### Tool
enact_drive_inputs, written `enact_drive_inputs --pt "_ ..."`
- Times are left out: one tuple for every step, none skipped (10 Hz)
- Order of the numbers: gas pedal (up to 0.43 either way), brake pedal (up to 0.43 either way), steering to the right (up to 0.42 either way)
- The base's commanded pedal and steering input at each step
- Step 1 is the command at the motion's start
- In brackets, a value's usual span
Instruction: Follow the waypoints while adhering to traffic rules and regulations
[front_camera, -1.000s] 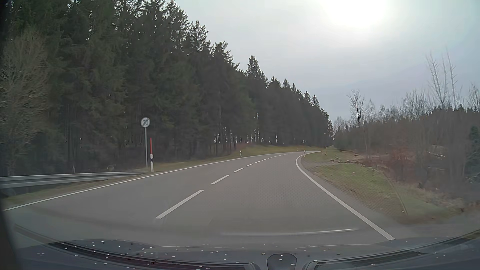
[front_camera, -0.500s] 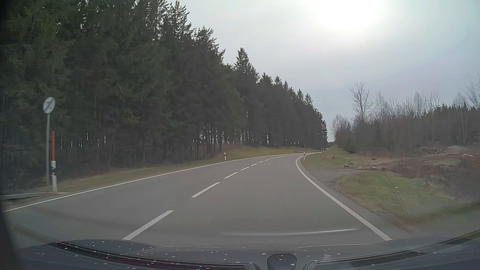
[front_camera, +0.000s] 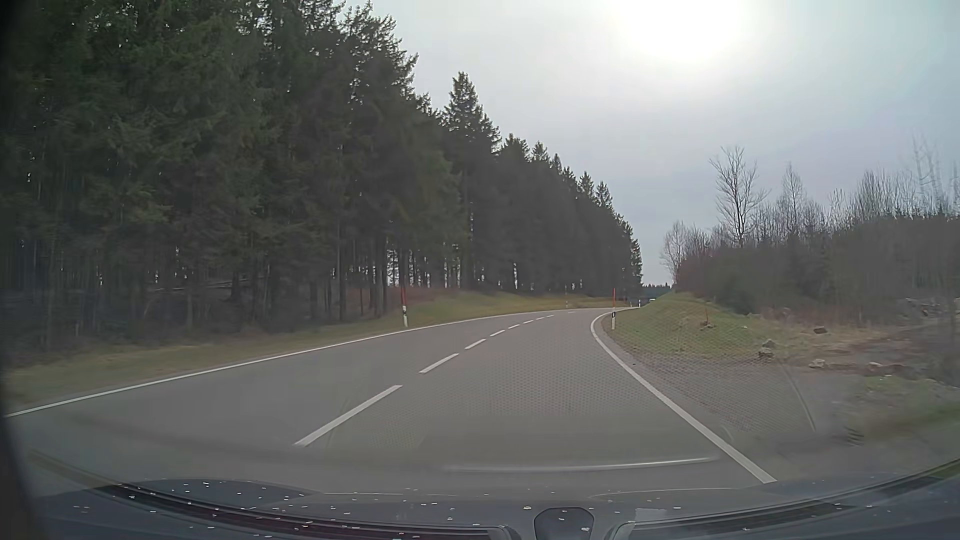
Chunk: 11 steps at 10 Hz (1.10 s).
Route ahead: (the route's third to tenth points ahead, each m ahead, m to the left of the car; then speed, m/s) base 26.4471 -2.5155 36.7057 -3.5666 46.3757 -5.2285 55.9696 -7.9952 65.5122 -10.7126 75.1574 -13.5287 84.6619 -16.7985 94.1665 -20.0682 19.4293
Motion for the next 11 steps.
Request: enact_drive_inputs --pt "0.488 0.000 0.024" --pt "0.488 0.000 0.024" --pt "0.488 0.000 0.024" --pt "0.480 0.000 0.024" --pt "0.469 0.000 0.024" --pt "0.461 0.000 0.024" --pt "0.449 0.000 0.023" --pt "0.429 0.000 0.023" --pt "0.421 0.000 0.023" --pt "0.390 0.000 0.022" --pt "0.370 0.000 0.021"
